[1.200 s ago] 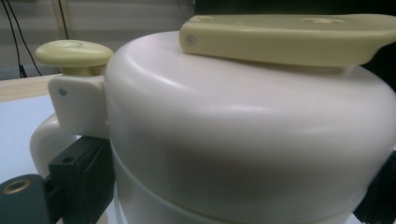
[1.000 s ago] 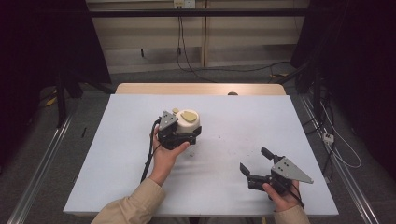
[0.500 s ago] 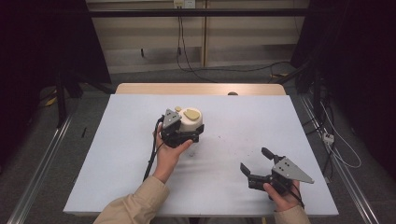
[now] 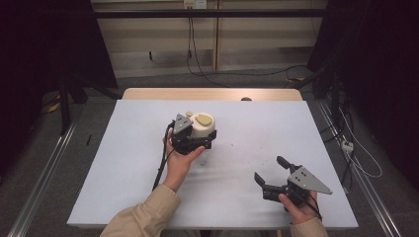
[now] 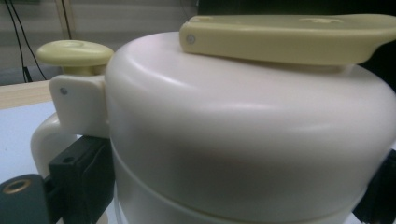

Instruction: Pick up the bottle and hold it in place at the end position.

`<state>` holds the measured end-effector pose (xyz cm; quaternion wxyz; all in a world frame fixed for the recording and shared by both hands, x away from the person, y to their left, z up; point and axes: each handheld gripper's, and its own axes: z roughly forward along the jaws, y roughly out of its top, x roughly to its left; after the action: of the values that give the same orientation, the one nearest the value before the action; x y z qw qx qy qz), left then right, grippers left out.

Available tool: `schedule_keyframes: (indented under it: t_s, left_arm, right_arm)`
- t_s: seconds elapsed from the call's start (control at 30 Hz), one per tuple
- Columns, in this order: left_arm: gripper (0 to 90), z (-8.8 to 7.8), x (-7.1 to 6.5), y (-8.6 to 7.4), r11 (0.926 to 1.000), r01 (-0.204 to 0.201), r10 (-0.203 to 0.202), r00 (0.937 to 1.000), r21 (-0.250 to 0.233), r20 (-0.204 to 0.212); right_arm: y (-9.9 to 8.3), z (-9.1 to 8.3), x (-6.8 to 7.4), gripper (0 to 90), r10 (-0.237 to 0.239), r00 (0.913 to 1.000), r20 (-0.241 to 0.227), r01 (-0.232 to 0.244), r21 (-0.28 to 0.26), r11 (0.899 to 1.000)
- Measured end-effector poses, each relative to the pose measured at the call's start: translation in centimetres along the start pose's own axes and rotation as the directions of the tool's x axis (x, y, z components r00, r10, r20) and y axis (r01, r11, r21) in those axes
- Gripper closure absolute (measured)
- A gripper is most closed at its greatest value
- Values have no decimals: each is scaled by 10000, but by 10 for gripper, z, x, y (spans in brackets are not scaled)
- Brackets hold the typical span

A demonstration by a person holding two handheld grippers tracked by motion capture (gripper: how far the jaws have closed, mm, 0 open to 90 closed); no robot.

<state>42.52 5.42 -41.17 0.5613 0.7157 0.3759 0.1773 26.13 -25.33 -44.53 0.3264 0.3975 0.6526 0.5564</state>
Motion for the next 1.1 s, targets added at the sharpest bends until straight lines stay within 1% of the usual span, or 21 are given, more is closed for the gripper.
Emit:
schedule_keyframes:
  t_s: [0.1,0.17,0.33,0.5,0.67,0.87,0.97,1.03,1.1]
  left_arm:
    - [64,-1,1,0,10000,-73,73,10000,5,-40]
    - [64,-1,2,0,10000,41,-41,10000,-3,-38]
    - [64,-1,3,-1,10000,-42,42,10000,59,-47]
    - [65,0,3,-1,10000,2,-2,10000,35,-30]
    - [65,2,3,-2,10000,-62,62,10000,53,-59]
    - [65,6,5,-4,9999,82,-81,9998,73,-156]
    - [65,7,4,-4,9999,-41,43,9999,109,-163]
    - [65,8,3,-4,10000,23,-22,9999,90,-124]
    - [65,9,3,-3,10000,-19,20,9999,88,-151]
  right_arm:
    - [0,0,0,58,38,10000,12,-38,4,10000]
    - [0,-1,-1,58,32,10000,27,-32,-15,10000]
    - [0,-1,0,58,33,10000,13,-33,-13,10000]
    - [0,-1,-1,58,32,10000,48,-31,-39,10000]
    - [0,-1,-1,57,28,10000,33,-28,-21,10000]
    - [0,-1,-1,57,37,10000,42,-37,-22,10000]
    - [0,-1,-1,57,26,10000,24,-26,-31,10000]
    - [0,-1,0,57,35,10000,17,-35,-20,10000]
    - [0,-1,0,57,36,10000,22,-36,-33,10000]
